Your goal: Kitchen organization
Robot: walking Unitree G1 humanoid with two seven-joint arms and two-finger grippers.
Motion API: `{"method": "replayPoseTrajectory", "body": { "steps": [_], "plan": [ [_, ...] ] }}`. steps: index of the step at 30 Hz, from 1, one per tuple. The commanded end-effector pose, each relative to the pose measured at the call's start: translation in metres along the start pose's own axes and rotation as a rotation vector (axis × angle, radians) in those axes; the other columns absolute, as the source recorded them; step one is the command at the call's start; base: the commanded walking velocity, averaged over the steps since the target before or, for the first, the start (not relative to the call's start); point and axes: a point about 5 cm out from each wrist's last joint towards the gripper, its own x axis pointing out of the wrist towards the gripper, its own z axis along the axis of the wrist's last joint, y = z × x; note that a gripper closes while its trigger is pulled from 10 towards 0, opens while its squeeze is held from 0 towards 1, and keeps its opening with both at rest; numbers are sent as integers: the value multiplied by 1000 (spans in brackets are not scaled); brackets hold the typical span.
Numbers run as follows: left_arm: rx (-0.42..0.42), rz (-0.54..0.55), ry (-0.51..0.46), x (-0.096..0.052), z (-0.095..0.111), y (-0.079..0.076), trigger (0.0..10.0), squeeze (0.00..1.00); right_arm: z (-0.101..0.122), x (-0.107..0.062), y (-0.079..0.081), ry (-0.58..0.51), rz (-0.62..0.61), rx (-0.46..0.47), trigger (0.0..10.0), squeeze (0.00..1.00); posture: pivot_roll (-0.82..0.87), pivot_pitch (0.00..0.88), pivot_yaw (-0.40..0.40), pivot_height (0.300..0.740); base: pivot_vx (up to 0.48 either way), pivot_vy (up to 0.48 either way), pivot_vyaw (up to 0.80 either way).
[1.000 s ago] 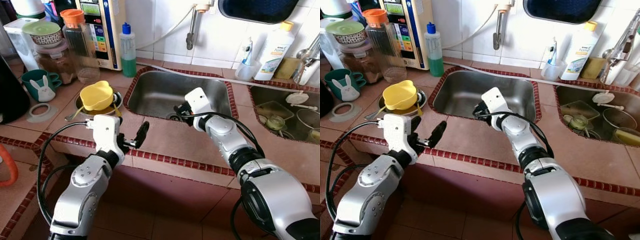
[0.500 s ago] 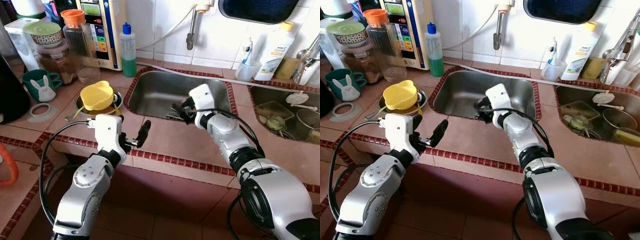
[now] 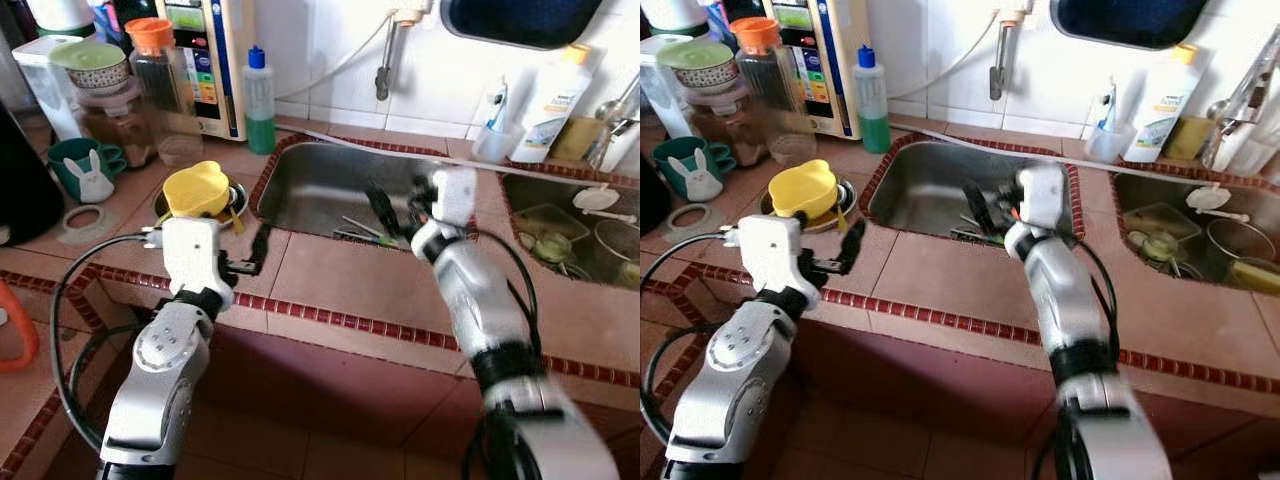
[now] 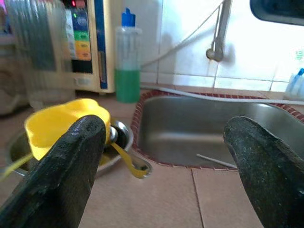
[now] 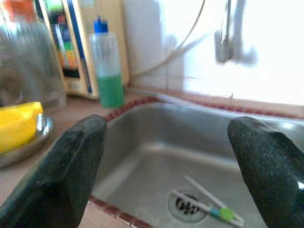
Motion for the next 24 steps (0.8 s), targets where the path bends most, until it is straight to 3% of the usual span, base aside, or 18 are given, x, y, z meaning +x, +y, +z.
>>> {"method": "replayPoseTrajectory", "body": {
  "steps": [1, 12, 16, 17, 18, 19, 20, 24],
  "plan": [
    [12, 4, -6, -4, 2, -2, 10000, 0, 16, -7, 5, -50, -8, -9, 10000, 1000, 62, 0, 0, 740, 0, 0, 0],
    [39, -31, 15, -12, -5, -4, 10000, 0, 28, -47, 5, 25, 27, -93, 10000, 1000, 22, 0, 12, 740, 0, 0, 0],
    [27, -29, 7, -10, -3, -3, 10000, 0, 32, -53, -2, 56, 35, -117, 10000, 1000, 24, 0, 5, 740, 0, 0, 0],
    [19, -33, -5, -10, -2, -4, 10000, 0, 33, -54, -3, 63, 33, -116, 10000, 957, 24, 0, 5, 740, 0, 0, 0],
    [10, -33, -16, -9, 0, -4, 10000, 0, 34, -54, -3, 69, 34, -115, 10000, 631, 24, 0, 5, 740, 0, 0, 0],
    [10, -33, -16, -9, 0, -4, 10000, 0, 34, -54, -3, 69, 34, -115, 10000, 631, 24, 0, 5, 740, 0, 0, 0],
    [-8, -33, -27, -8, 2, -6, 10000, 0, 35, -54, -1, 76, 49, -116, 10000, 0, 23, 0, 3, 740, 0, 0, 0],
    [-16, -42, -29, -8, 3, -8, 10000, 0, 36, -56, 7, 86, 81, -112, 10000, 0, 24, 0, 5, 740, 0, 0, 0]
  ]
}}
